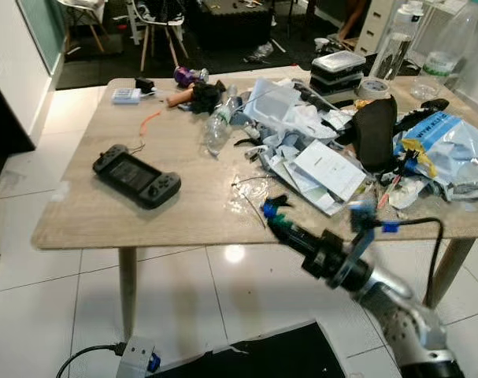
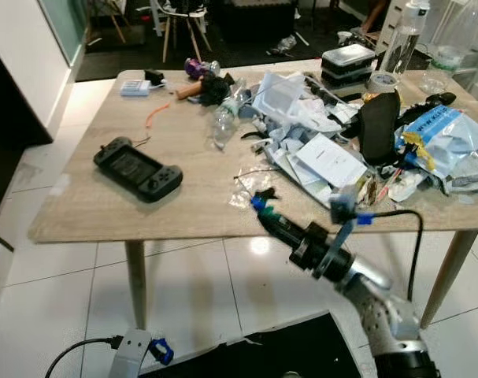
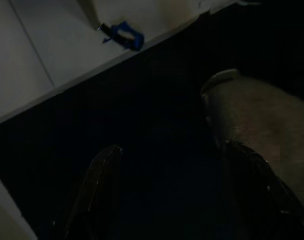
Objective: Picking trash to rubbish bin
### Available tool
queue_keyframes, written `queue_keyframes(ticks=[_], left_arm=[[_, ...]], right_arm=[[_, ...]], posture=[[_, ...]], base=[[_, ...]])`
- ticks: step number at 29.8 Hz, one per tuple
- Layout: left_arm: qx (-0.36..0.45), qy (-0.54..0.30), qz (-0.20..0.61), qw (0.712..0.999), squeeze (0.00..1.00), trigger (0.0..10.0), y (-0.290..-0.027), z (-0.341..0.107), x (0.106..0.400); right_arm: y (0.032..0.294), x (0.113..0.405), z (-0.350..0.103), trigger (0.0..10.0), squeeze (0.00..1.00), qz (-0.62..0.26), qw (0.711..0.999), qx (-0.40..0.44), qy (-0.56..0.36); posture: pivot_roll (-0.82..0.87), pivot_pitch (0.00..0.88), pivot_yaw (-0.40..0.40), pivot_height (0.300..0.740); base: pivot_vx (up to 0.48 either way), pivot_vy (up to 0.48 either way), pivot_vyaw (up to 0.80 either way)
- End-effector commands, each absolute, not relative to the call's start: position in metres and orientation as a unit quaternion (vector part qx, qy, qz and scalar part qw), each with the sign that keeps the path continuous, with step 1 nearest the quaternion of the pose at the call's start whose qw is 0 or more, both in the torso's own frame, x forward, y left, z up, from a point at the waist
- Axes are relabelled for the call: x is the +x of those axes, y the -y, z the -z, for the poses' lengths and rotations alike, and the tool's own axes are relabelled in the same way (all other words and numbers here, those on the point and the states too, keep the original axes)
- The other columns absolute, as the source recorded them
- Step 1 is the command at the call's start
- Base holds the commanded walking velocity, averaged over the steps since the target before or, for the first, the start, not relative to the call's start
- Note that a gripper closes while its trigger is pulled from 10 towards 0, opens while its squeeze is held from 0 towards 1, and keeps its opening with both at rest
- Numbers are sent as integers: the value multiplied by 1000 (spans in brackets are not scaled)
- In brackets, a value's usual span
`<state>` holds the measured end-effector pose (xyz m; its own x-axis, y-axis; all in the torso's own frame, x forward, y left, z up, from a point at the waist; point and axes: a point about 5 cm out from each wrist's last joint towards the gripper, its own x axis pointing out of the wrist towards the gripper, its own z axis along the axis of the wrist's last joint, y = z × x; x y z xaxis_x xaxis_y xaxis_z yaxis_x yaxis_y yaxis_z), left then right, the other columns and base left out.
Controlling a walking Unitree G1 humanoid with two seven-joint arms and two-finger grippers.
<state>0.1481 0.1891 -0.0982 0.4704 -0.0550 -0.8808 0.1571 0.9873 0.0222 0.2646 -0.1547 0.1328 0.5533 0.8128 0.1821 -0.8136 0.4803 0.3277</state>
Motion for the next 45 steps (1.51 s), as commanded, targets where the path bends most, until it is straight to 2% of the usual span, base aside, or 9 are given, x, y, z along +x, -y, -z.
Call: queue_keyframes(ticks=[1,7,8,12,19,22,24,34,45], left_arm=[[55,-530,63,844,0,10000,-191,102,138],[57,-532,65,843,0,10000,-192,102,137],[57,-532,65,842,0,10000,-192,102,137],[57,-532,66,842,0,10000,-191,102,137],[56,-533,66,842,0,10000,-190,103,136],[55,-533,66,842,0,10000,-190,103,136],[54,-533,65,842,0,10000,-190,103,135],[55,-534,66,841,0,10000,-191,103,135],[56,-531,59,843,0,10000,-195,102,137]], right_arm=[[156,264,-125,10000,0,-461,869,177,-19],[159,270,-108,10000,0,-425,892,147,-48],[164,272,-91,10000,0,-393,907,132,-77],[172,271,-68,10000,0,-352,921,115,-118],[208,250,4,10000,0,-171,945,107,-259],[220,234,24,10000,0,-109,941,104,-304],[236,201,52,10000,0,-24,921,101,-374],[239,126,94,10000,0,80,864,114,-484],[237,98,105,10000,0,139,832,126,-523]], posture=[[-29,46,10,740],[-30,48,14,740],[-30,48,14,740],[-30,48,14,740],[-30,48,14,740],[-30,48,14,740],[-30,48,14,740],[-8,55,16,740],[-3,52,23,740]], base=[[-394,0,0],[-396,0,0],[-398,0,0],[-398,0,0],[-396,0,0],[-398,0,0],[-398,0,0],[-397,0,0],[-359,0,-113]])
